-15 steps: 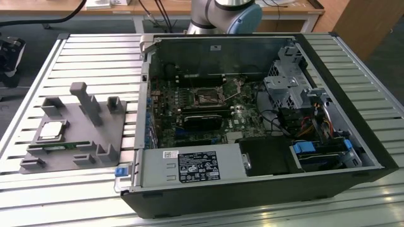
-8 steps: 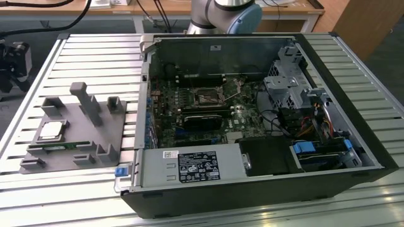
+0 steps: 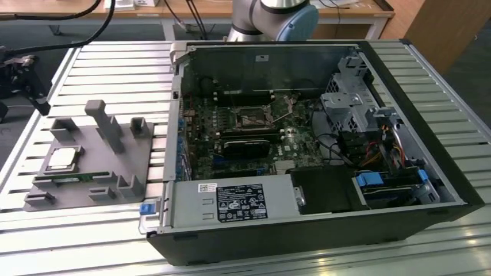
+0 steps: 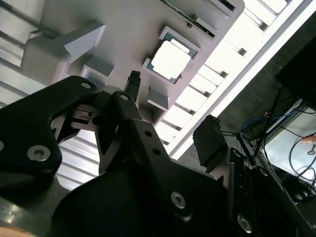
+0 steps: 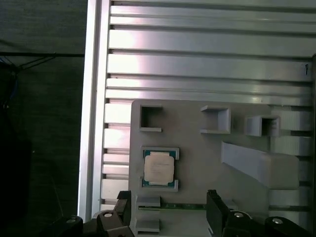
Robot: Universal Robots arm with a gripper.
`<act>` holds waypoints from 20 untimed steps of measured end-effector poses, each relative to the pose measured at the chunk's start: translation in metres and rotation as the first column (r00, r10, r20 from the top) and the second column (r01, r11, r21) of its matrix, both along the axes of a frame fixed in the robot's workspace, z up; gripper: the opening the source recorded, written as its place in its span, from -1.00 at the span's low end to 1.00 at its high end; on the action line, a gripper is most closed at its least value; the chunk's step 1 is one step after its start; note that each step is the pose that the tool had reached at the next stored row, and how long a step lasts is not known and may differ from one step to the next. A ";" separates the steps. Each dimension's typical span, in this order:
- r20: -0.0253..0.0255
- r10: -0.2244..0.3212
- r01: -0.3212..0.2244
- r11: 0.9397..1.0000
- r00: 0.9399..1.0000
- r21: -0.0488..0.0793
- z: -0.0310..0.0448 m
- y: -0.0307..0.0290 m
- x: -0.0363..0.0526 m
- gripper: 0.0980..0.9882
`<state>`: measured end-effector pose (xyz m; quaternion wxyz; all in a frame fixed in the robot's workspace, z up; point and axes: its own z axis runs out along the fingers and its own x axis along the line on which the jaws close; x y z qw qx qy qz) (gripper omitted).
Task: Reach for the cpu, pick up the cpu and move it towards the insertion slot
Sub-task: 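Pick up the cpu and move it towards the insertion slot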
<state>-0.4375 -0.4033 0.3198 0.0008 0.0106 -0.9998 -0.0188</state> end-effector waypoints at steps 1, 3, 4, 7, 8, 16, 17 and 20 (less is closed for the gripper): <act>0.000 0.001 -0.001 1.000 1.000 0.000 -0.0019 -0.0002 -0.0001 0.37; 0.000 0.002 -0.002 1.000 1.000 0.000 -0.0056 -0.0003 -0.0003 0.37; 0.000 0.002 -0.002 1.000 1.000 0.000 -0.0074 -0.0003 -0.0005 0.37; 0.000 0.002 -0.002 1.000 1.000 0.000 -0.0128 -0.0003 -0.0009 0.37; 0.000 0.002 -0.002 1.000 1.000 0.000 -0.0146 -0.0003 -0.0009 0.37; 0.000 0.002 -0.002 1.000 1.000 0.000 -0.0310 -0.0004 -0.0013 0.37; 0.000 0.002 -0.002 1.000 1.000 0.000 -0.0328 -0.0004 -0.0013 0.37; 0.000 0.002 -0.002 1.000 1.000 0.000 -0.0380 -0.0005 -0.0016 0.37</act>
